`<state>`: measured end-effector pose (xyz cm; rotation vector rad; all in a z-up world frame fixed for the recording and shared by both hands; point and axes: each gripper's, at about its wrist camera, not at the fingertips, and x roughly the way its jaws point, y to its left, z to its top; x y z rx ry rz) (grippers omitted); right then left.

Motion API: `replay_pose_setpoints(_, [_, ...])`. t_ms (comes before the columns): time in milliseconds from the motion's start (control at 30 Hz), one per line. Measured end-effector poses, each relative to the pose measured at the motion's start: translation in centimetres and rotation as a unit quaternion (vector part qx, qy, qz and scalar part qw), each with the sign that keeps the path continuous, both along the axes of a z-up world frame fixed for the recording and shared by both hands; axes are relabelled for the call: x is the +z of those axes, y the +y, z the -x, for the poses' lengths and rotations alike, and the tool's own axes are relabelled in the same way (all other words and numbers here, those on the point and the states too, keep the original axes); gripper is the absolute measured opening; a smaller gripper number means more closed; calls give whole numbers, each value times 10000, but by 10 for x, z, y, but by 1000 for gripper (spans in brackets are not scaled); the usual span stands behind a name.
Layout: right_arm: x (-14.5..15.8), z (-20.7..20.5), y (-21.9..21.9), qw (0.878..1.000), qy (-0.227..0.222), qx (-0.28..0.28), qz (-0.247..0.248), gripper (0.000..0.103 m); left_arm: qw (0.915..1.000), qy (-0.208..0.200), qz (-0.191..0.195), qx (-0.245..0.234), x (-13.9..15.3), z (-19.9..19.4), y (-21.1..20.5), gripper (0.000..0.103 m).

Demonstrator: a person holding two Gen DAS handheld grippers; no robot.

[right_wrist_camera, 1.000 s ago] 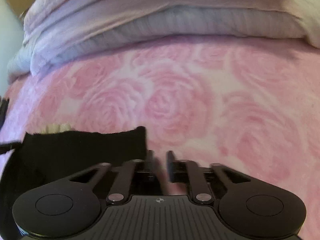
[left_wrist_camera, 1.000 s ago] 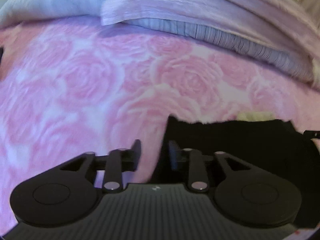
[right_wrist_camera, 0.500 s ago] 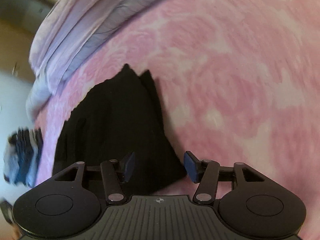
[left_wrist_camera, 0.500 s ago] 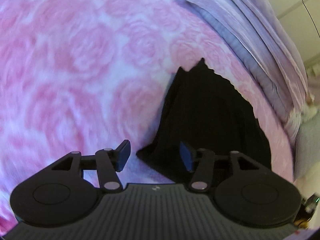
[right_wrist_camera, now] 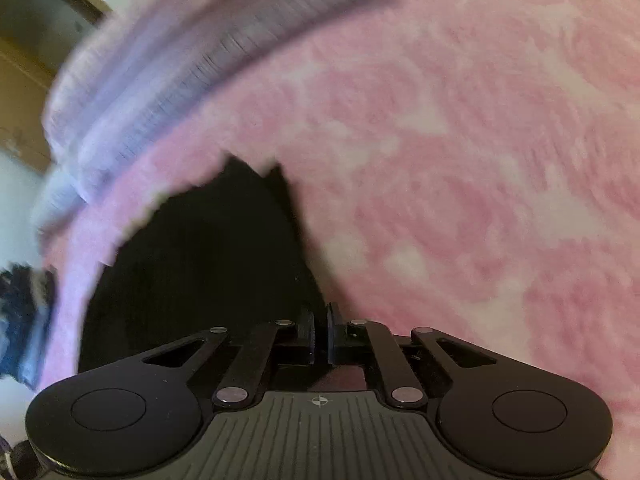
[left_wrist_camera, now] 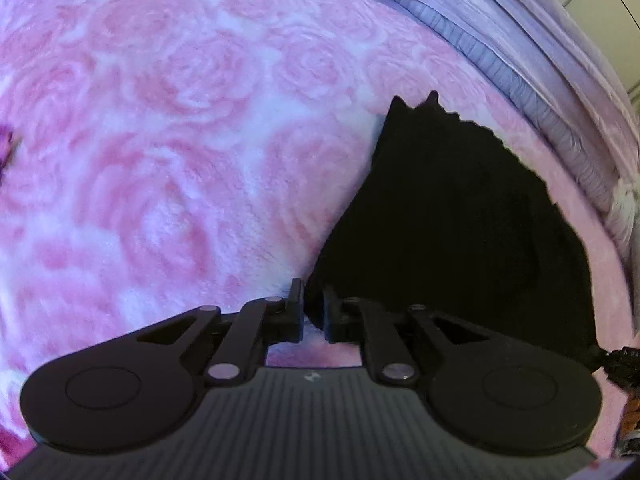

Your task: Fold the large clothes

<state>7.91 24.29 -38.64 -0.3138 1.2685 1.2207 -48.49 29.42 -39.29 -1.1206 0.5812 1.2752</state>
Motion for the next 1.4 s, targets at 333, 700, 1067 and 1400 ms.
replay_pose_setpoints(333, [52, 32, -8, 9885, -1480, 103, 293, 39, 9842, 1651, -179, -614, 54, -28, -9, 21])
replay_pose_setpoints(700, [4, 110, 27, 9554, -2318, 1673, 734, 40, 9678, 2175, 398, -1205, 14, -117, 22, 25])
replay_pose_setpoints(1067, [36, 117, 33, 9524, -2147, 1822, 1172, 42, 9634, 2244, 529, -1370, 50, -144, 12, 32])
replay_pose_setpoints(1400, [45, 114, 21, 9571, -1938, 1871, 1065, 43, 9657, 2097, 435, -1469, 69, -161, -7, 35])
